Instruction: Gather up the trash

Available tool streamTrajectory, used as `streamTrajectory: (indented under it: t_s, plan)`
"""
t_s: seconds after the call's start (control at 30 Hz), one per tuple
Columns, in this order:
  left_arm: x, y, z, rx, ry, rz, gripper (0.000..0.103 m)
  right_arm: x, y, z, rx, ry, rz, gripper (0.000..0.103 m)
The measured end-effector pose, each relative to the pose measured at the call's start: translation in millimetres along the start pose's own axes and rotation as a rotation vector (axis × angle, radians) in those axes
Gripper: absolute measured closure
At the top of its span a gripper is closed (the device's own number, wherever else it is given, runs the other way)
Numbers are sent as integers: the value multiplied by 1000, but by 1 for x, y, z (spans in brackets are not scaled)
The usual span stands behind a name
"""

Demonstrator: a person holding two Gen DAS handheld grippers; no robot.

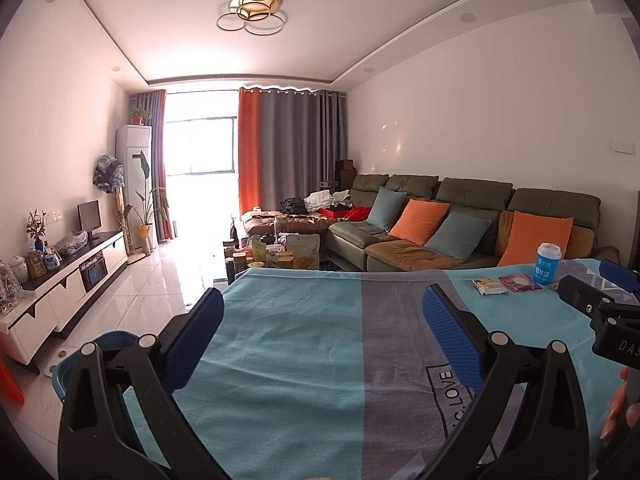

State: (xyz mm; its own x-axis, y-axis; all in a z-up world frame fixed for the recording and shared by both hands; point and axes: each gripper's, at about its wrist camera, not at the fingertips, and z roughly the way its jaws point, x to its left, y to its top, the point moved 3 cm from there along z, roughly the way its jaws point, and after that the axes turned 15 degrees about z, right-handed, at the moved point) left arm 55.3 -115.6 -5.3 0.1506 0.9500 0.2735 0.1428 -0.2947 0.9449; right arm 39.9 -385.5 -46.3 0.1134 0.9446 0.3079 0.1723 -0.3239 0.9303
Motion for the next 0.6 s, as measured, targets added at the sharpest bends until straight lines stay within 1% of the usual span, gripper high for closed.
streamTrajectory:
  t_s: [0.6]
  plan:
    - [-1, 0, 0, 2, 0, 0, 6, 0, 3, 2, -2, 3, -1, 7]
